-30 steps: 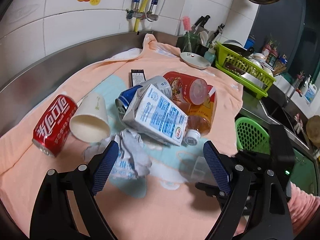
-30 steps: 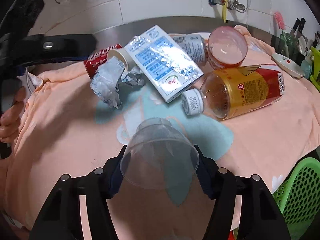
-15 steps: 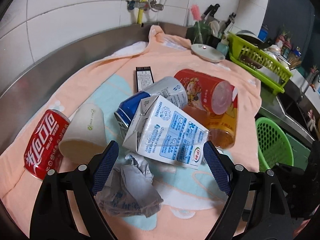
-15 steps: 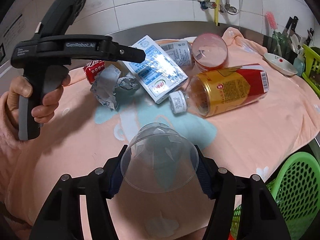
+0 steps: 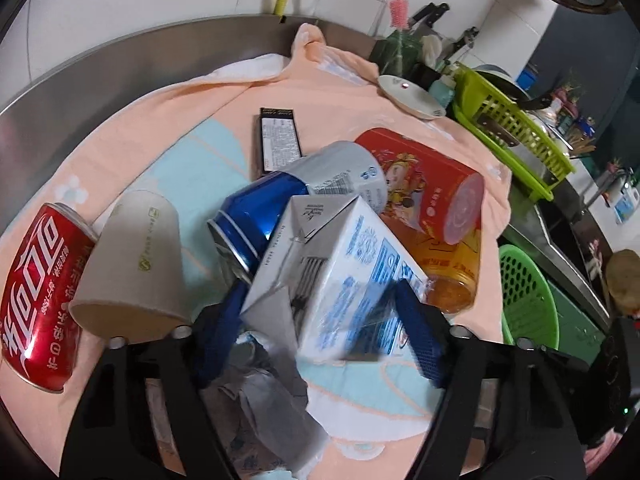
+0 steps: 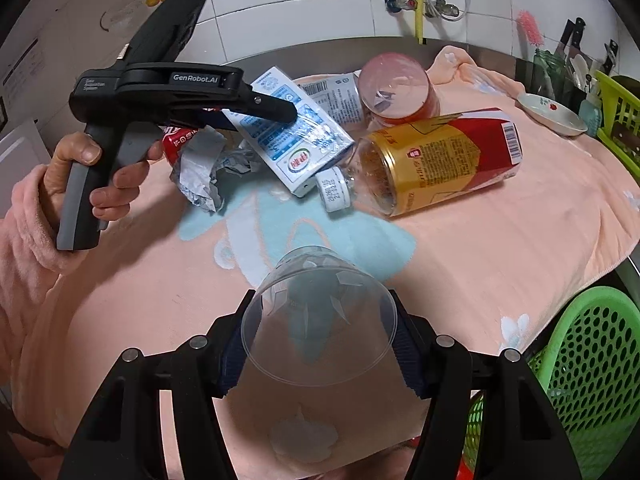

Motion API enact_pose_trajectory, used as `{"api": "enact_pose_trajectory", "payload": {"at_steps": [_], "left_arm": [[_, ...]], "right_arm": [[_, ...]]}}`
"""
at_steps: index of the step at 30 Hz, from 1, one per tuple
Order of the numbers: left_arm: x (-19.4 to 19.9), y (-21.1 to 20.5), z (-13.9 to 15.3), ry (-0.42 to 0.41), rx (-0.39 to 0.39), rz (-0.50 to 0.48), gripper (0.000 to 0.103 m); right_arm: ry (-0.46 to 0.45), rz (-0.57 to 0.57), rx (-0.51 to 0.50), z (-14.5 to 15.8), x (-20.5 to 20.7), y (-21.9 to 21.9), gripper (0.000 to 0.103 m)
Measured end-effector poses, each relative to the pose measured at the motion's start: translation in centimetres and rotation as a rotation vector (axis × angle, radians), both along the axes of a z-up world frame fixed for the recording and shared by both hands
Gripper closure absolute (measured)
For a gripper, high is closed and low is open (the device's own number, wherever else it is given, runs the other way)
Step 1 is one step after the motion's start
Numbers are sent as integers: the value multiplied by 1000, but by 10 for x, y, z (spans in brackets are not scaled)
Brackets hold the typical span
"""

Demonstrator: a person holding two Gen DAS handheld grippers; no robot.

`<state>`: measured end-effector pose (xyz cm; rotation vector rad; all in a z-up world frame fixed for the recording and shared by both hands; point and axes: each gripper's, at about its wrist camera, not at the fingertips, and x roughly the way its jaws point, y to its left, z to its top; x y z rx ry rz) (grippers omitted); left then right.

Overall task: Collect trash
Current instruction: 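Grasp the white milk carton with the left gripper, then drop the plastic cup into the basket with the right gripper while the left carries the milk carton over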

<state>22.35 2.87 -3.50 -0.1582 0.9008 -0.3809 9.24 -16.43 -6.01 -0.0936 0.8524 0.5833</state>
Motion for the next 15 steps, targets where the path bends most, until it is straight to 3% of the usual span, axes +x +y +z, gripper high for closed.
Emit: {"api": "enact_pose_trajectory", "payload": {"at_steps": [4, 6, 10, 15], "left_arm": [[-11, -3, 8, -52, 22, -9, 42], [-20, -7, 14, -83, 29, -26, 53], [-36, -20, 22, -144, 91, -37, 55], [-50, -23, 34, -183, 103, -22, 60]], "right_arm": [[0, -5, 3, 0, -1, -2, 43], [-2, -9, 3, 0, -3, -3, 43], [-6, -20, 3, 2, -7, -6, 43], [-25, -50, 19, 11, -14, -18, 43]]}}
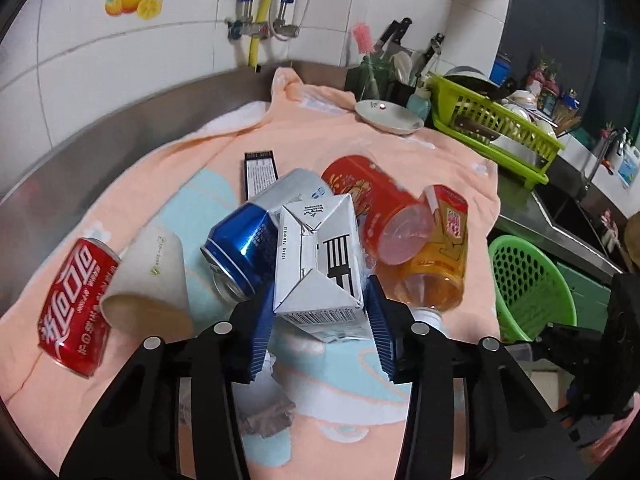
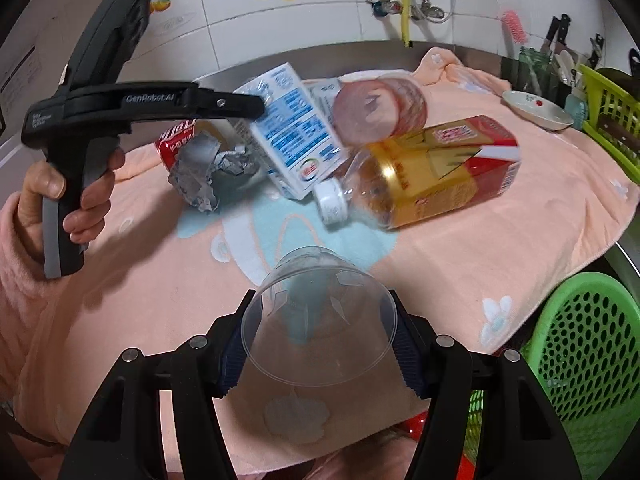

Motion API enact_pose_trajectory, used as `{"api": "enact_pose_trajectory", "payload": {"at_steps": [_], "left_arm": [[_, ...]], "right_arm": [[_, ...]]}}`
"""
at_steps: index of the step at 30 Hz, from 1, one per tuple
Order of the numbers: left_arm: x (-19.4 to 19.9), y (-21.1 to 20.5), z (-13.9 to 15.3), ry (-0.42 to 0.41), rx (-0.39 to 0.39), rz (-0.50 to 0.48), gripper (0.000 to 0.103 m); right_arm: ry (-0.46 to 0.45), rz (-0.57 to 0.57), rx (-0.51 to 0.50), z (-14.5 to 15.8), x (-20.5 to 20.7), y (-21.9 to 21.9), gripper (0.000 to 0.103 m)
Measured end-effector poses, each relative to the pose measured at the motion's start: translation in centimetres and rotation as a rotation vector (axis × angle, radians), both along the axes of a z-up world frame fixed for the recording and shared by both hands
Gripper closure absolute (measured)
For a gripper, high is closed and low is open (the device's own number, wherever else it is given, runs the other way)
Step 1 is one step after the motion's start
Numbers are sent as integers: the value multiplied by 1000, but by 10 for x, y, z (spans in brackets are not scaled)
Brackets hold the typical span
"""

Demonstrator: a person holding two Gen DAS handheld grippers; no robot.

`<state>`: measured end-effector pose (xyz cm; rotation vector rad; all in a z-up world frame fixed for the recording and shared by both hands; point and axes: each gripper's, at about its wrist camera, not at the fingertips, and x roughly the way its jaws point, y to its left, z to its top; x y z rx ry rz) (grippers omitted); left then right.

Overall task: Collect trash
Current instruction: 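Drop the plastic cup into the basket with the right gripper while the left carries the milk carton over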

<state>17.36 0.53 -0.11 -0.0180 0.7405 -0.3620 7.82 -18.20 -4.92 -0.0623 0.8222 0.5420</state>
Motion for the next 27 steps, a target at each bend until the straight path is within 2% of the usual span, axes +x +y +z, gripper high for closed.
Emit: {"api": "enact_pose_trajectory", "payload": {"at_steps": [10, 16, 23, 27], "left_arm": [[-34, -6, 29, -43, 7, -28, 62], [-55, -17, 48, -76, -11, -77, 62], [-65, -45, 64, -91, -59, -158, 62], [-63, -77, 66, -82, -84, -224, 62]], "right_arm": [[-33, -111, 24, 16, -10, -46, 43], [-48, -233, 6, 20, -14, -98, 43], [-7, -407, -62, 1, -11, -169, 43], [37, -496, -82, -17, -12, -209, 43]]}}
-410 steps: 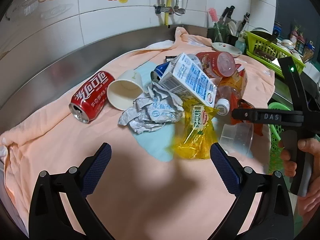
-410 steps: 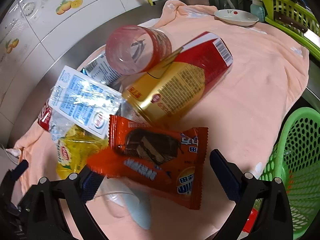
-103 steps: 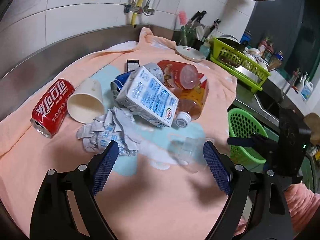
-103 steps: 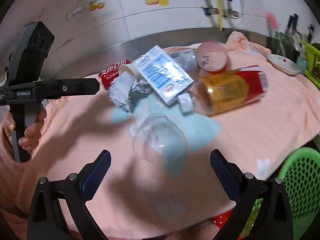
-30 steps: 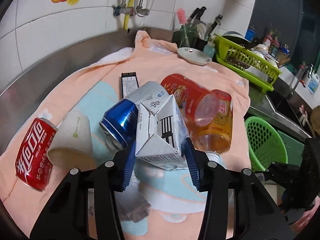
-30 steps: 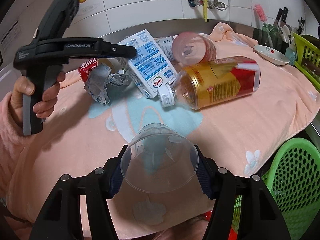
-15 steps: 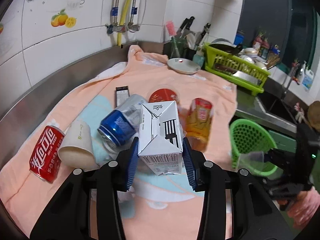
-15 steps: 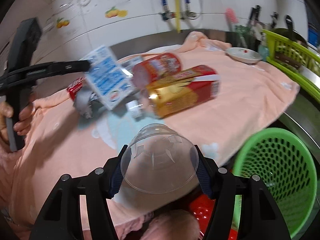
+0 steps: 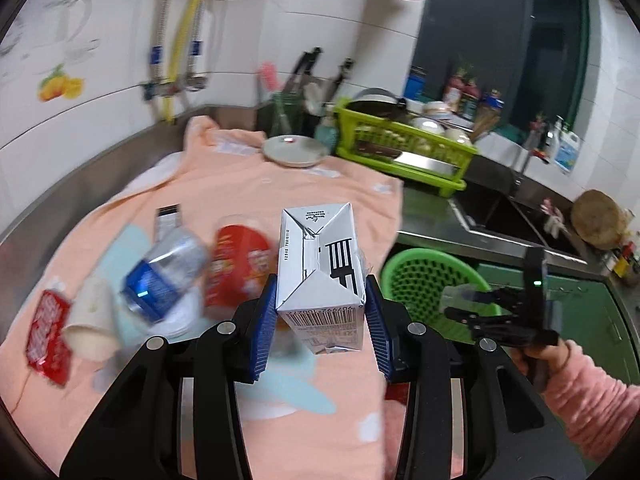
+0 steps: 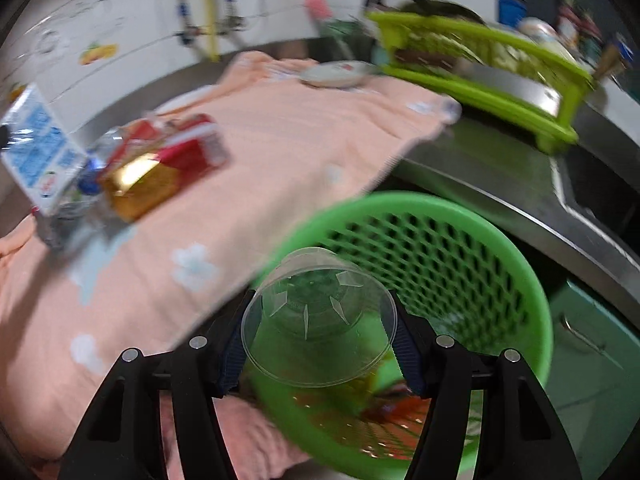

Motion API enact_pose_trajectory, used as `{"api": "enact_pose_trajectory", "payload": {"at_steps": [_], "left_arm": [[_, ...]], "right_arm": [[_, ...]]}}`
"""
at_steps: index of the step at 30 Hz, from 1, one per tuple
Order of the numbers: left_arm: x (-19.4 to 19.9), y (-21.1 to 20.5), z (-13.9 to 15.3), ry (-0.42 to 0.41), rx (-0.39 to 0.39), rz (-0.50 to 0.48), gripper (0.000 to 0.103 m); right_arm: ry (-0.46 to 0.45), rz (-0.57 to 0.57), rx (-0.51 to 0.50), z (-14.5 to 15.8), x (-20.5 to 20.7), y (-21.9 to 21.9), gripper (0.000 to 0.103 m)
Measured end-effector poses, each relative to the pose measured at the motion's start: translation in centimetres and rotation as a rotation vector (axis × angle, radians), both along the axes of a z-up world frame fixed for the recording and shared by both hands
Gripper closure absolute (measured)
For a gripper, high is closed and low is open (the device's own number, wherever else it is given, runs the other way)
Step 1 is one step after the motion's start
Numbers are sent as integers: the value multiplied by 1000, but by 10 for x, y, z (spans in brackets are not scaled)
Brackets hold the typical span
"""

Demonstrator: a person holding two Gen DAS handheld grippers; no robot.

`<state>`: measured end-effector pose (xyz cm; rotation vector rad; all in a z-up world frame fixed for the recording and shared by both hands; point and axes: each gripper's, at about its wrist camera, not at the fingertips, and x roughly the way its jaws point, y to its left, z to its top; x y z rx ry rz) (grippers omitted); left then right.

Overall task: Collect trash
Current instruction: 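Drop the plastic cup into the basket with the right gripper while the left carries the milk carton over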

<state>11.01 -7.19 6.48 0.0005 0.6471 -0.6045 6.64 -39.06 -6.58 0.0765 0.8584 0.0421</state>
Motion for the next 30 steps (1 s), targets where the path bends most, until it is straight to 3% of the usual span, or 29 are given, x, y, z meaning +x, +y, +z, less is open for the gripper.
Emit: {"api": "enact_pose_trajectory", "payload": {"at_steps": [8, 10, 20, 30], "left_arm": [[12, -84, -10, 46, -15, -137, 62], [17, -108, -16, 66, -17, -171, 62], [32, -195, -62, 174, 16, -261, 62], [36, -231, -109, 262, 63, -302, 58]], "right_arm": [[44, -93, 31, -22, -9, -48, 41], [46, -103, 38, -24, -11, -54, 36], [13, -134, 58, -18, -26, -75, 26], [-12, -145, 62, -13, -40, -85, 22]]}}
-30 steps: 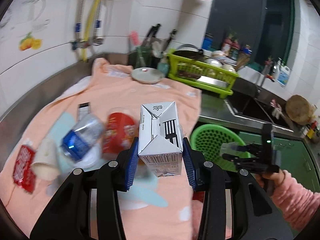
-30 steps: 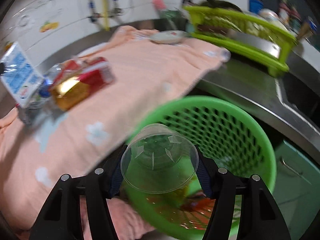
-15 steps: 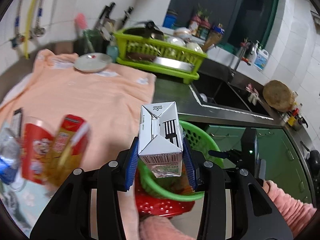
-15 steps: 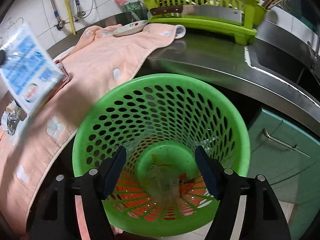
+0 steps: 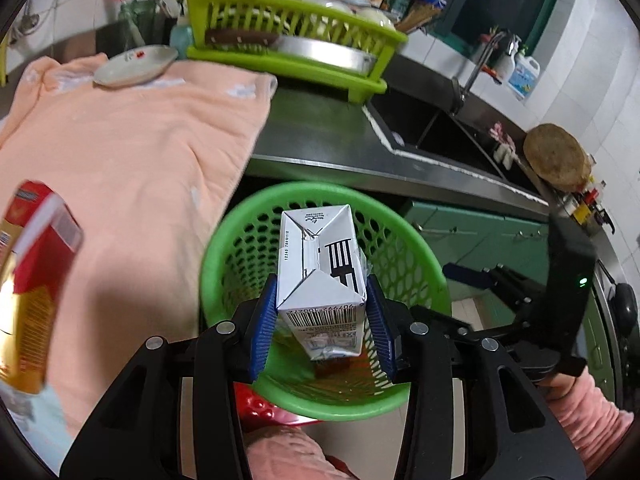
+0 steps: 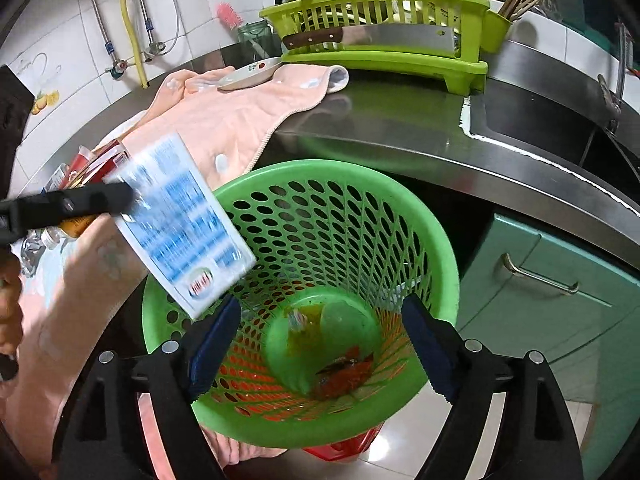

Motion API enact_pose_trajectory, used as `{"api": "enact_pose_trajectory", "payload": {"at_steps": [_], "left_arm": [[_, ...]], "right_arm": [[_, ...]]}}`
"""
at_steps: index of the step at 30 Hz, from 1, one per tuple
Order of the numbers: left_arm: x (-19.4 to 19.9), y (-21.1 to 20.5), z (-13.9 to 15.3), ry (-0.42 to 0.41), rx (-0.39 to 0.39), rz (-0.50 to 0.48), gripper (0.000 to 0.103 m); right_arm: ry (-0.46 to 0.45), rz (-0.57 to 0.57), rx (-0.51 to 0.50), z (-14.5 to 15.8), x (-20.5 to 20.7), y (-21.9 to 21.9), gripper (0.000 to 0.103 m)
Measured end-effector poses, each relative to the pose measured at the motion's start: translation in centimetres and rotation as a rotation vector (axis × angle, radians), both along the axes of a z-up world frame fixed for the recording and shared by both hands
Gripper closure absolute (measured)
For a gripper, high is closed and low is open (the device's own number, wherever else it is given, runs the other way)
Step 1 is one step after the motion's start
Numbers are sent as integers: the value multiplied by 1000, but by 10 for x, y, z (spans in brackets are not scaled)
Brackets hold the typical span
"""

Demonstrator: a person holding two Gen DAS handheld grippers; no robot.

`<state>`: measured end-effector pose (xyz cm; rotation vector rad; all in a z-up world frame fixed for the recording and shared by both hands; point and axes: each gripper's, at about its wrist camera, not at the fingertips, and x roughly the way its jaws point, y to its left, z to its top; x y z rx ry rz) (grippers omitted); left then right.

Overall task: Collect trash
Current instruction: 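Drop the plastic cup into the basket with the right gripper while the left carries the milk carton over, then open the left gripper to drop the milk carton while the right grasps the red-gold drink bottle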

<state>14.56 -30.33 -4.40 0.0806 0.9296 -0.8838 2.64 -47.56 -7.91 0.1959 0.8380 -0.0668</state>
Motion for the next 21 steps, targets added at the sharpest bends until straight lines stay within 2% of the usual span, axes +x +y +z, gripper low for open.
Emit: {"api": "enact_pose_trajectory", "payload": {"at_steps": [4, 6, 13, 21], "left_arm": [[-3, -3, -9, 15, 10, -6, 50], [-3, 0, -8, 10, 12, 0, 41], [-7, 21, 6, -25, -4, 21, 41], [0, 83, 37, -99, -15, 134, 41]], "right_arm": [[-4, -2, 2, 0, -2, -2, 22], [-4, 1, 6, 0, -2, -1, 22], [-3, 18, 22, 4, 2, 9, 21], [22, 90, 100, 17, 22, 44, 21]]}}
